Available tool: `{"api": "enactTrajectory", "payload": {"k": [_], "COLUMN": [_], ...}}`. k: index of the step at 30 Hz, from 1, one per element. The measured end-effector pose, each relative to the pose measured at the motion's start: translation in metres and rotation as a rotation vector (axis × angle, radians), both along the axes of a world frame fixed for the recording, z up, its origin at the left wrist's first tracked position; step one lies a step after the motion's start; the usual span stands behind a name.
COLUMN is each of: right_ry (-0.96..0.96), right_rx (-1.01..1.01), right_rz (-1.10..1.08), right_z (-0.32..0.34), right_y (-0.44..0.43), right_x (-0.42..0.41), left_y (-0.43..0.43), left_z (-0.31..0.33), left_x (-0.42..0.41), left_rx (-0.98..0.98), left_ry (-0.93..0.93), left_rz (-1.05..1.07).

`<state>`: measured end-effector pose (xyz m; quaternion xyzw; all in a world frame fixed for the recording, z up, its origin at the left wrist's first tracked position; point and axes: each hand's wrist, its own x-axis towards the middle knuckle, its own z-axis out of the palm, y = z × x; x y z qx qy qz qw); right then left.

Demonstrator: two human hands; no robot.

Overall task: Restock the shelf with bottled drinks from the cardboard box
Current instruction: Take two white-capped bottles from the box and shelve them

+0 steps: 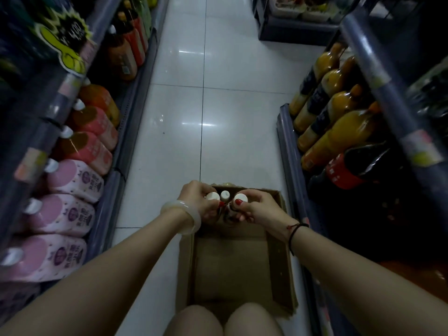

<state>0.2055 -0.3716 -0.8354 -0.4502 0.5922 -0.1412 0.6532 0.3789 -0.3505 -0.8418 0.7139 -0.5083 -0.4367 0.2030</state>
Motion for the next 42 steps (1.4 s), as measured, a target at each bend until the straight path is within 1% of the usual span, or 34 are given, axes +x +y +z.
{"api": "enactTrajectory", "payload": {"k": [5,13,17,21,25,29,33,39,42], "right_ry": [-0.013,-0.062,-0.068,-0.052,-0.09,-0.046,-0.063,-0.089,-0.063], "right_rx": [0.0,-0.022,-0.032,-0.084,-0.136,-0.204,-0.262,-0.3,-0.341], "right_rz": [-0.011,-0.054,-0.064,-0.068,-0.042,-0.026,-0.048,-0.134,-0.163], "right_z": [0.102,0.282,0.357,0.435,0.504,0.559,0.601,0.641,0.655], "right_y": [-0.003,-0.004,-0.004,-0.003,0.0,0.003,0.01,0.02,0.028], "right_x": [0.006,0.008,0.006,0.0,-0.009,-0.02,-0.034,-0.065,-0.081], "left_y": [-0.002,-0.01,-0.011,-0.012,-0.013,-0.014,-0.013,-0.01,-0.009], "left_z": [0.104,0.28,0.355,0.439,0.51,0.564,0.606,0.654,0.672], "left_x": [0.003,0.012,0.012,0.009,0.002,-0.009,-0.023,-0.05,-0.065], "left_rx": [0.013,-0.056,-0.095,-0.13,-0.151,-0.175,-0.227,-0.281,-0.287], "left_ry": [0.023,-0.014,-0.025,-0.052,-0.056,-0.031,-0.035,-0.05,-0.025], "left_rz": [-0.017,-0.071,-0.097,-0.147,-0.201,-0.213,-0.234,-0.329,-0.348]}}
